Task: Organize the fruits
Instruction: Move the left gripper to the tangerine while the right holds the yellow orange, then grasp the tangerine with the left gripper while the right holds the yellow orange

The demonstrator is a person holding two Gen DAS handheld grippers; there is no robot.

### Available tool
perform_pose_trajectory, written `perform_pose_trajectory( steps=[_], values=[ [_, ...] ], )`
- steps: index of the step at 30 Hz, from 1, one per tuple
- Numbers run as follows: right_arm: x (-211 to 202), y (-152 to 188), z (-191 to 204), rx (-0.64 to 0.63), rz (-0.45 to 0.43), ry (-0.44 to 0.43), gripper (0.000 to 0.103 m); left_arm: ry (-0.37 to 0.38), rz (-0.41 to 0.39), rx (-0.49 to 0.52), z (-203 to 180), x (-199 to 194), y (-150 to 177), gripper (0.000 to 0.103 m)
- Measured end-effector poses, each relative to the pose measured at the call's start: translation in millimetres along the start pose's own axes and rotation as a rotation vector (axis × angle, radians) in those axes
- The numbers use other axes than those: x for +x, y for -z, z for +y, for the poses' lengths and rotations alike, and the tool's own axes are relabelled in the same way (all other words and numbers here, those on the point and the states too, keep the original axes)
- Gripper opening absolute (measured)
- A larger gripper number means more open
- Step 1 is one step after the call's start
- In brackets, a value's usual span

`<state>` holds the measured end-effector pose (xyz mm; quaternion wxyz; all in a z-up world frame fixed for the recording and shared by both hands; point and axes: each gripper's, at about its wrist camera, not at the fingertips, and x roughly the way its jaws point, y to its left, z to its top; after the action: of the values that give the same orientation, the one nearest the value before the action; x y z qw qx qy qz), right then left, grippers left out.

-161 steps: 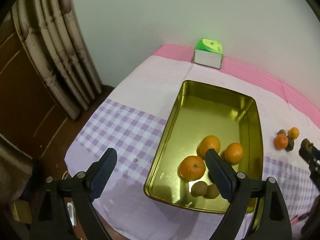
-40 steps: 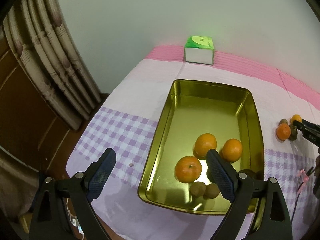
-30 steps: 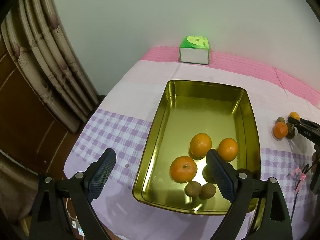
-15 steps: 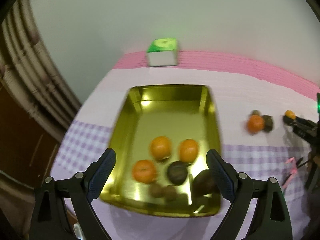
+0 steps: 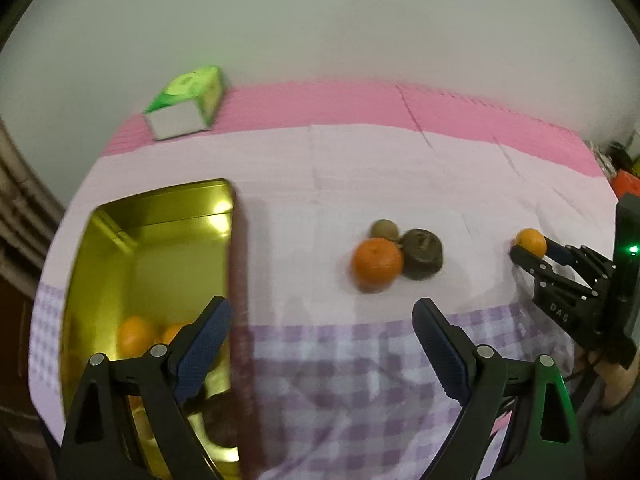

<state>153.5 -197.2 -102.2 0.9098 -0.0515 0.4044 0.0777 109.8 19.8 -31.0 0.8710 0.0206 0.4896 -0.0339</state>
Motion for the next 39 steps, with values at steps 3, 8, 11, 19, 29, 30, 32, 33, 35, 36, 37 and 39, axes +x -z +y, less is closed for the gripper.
perform_pose_trajectory(
  steps=[3, 8, 11, 19, 29, 30, 32, 33, 35, 36, 37, 39],
  values=[
    [0, 1, 0, -0.001, 0.002, 0.004, 0.038, 0.008, 0.02, 0.015, -8, 14, -7, 0.092],
    [2, 2, 0, 0.007, 0.011, 0.001, 0.038, 0.005, 0.04, 0.026, -13, 32, -13, 0.089],
    [3, 2, 0, 0.008, 0.011, 0.0, 0.038, -0.001, 0.062, 0.033, -16, 45, -15, 0.084],
    [3, 4, -1, 0.012, 0.011, -0.005, 0.038, 0.02, 0.07, 0.043, -17, 62, -17, 0.075],
    [2, 5, -4, 0.019, 0.011, -0.011, 0.039, 0.034, 0.062, 0.071, -18, 73, -27, 0.061],
    [2, 4, -4, 0.02, 0.011, -0.012, 0.039, 0.037, 0.066, 0.068, -18, 74, -26, 0.057],
    [2, 4, -4, 0.019, 0.011, -0.011, 0.039, 0.039, 0.078, 0.064, -18, 78, -26, 0.049],
    [2, 4, -4, 0.019, 0.011, -0.011, 0.039, 0.038, 0.084, 0.064, -18, 79, -26, 0.043],
    [2, 4, -4, 0.02, 0.011, -0.011, 0.039, 0.048, 0.089, 0.062, -19, 80, -24, 0.037],
    [2, 4, -4, 0.019, 0.011, -0.011, 0.039, 0.047, 0.086, 0.061, -19, 80, -24, 0.037],
    [2, 4, -4, 0.019, 0.011, -0.011, 0.039, 0.045, 0.086, 0.058, -19, 79, -23, 0.037],
    [2, 4, -4, 0.019, 0.011, -0.011, 0.039, 0.048, 0.085, 0.056, -20, 78, -22, 0.036]
  ],
)
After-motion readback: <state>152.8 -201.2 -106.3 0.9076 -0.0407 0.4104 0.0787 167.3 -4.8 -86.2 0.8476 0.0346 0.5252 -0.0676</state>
